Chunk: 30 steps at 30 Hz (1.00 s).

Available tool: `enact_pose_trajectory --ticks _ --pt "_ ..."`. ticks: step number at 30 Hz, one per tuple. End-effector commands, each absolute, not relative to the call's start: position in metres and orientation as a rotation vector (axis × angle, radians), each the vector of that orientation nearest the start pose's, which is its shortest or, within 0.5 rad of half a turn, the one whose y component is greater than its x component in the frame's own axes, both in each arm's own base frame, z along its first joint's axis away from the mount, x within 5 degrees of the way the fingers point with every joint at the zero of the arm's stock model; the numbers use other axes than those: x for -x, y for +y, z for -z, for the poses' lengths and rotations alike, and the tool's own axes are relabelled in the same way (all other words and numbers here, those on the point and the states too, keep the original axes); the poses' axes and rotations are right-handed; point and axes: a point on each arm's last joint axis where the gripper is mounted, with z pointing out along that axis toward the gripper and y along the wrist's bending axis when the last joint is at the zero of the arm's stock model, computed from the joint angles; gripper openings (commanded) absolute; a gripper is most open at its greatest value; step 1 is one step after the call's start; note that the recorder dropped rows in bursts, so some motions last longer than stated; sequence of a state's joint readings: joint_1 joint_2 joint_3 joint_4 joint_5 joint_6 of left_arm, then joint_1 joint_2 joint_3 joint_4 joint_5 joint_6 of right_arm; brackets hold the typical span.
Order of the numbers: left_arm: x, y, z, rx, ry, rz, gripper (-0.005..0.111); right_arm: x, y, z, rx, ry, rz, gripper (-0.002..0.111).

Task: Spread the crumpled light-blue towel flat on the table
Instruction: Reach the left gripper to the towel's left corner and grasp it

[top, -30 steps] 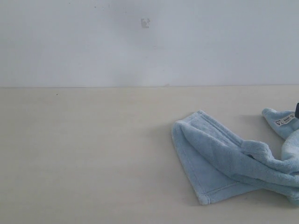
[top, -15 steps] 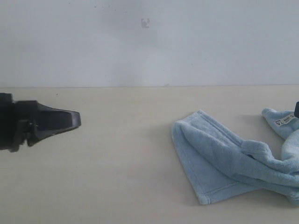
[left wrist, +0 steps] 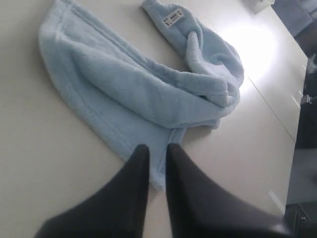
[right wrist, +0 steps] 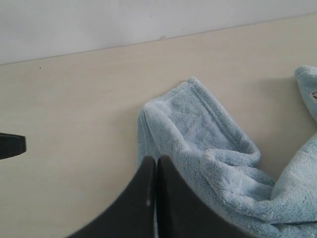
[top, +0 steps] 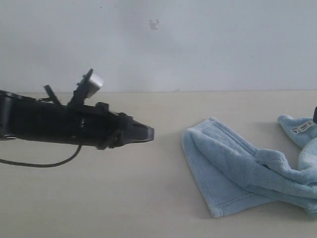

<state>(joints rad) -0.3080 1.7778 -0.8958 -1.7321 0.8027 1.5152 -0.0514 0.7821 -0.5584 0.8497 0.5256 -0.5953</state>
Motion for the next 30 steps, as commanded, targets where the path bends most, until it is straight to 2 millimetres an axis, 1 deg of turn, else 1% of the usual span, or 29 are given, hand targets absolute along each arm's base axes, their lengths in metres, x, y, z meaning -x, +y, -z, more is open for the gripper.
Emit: enact_pose_trajectory --ticks 1,4,6,8,11,12,13,14,15,16,17,18,20,22,24,25,27,30 --pt "-0.313 -0.198 -0.186 -0.604 2.145 1.197 0.036 -0.154 0.026 -0.298 0.009 2.051 -0.463 0.0" --pt "-0.325 -0.209 -0.179 -0.619 2.16 1.097 0.054 -0.154 0.026 -0.298 0.012 2.051 -0.461 0.0" --pt "-0.333 -0.215 -0.177 -0.621 2.158 1.071 0.058 -0.154 0.026 -0.298 0.012 2.051 -0.461 0.0" --pt "-0.34 -0.224 -0.176 -0.623 2.151 1.087 0.059 -0.154 0.026 -0.298 0.011 2.049 -0.459 0.0" --pt "-0.342 -0.236 -0.169 -0.657 2.173 1.092 0.059 -0.154 0.026 -0.298 0.009 2.046 -0.456 0.0" --pt "-0.342 -0.243 -0.159 -0.706 2.2 1.064 0.059 -0.154 0.026 -0.298 0.009 2.046 -0.456 0.0" --pt "-0.339 -0.247 -0.153 -0.74 2.216 1.053 0.059 -0.154 0.026 -0.298 0.009 2.046 -0.456 0.0" --pt "-0.334 -0.254 -0.141 -0.821 2.242 1.023 0.059 -0.154 0.025 -0.298 0.008 2.045 -0.455 0.0" --pt "-0.331 -0.257 -0.136 -0.862 2.248 1.013 0.059 -0.154 0.025 -0.298 0.008 2.045 -0.455 0.0" --pt "-0.325 -0.261 -0.126 -0.966 2.262 0.952 0.059 -0.154 0.025 -0.298 0.008 2.045 -0.455 0.0" --pt "-0.324 -0.262 -0.124 -1.008 2.259 0.913 0.059 -0.154 0.025 -0.298 0.008 2.045 -0.455 0.0" --pt "-0.321 -0.267 -0.119 -1.131 2.235 0.856 0.059 -0.154 0.025 -0.298 0.006 2.044 -0.456 0.0" --pt "-0.321 -0.274 -0.12 -1.161 2.212 0.815 0.059 -0.154 0.025 -0.298 0.006 2.044 -0.456 0.0" --pt "-0.322 -0.285 -0.125 -1.188 2.168 0.754 0.059 -0.154 0.025 -0.298 0.006 2.044 -0.456 0.0" --pt "-0.317 -0.298 -0.128 -1.282 2.113 0.727 0.059 -0.154 0.025 -0.298 0.006 2.044 -0.456 0.0" --pt "-0.315 -0.304 -0.127 -1.322 2.091 0.703 0.059 -0.154 0.025 -0.298 0.006 2.044 -0.456 0.0" --pt "-0.313 -0.315 -0.121 -1.335 2.078 0.66 0.059 -0.154 0.025 -0.298 0.006 2.044 -0.456 0.0" --pt "-0.31 -0.324 -0.116 -1.364 2.067 0.66 0.059 -0.154 0.025 -0.298 0.006 2.044 -0.456 0.0"
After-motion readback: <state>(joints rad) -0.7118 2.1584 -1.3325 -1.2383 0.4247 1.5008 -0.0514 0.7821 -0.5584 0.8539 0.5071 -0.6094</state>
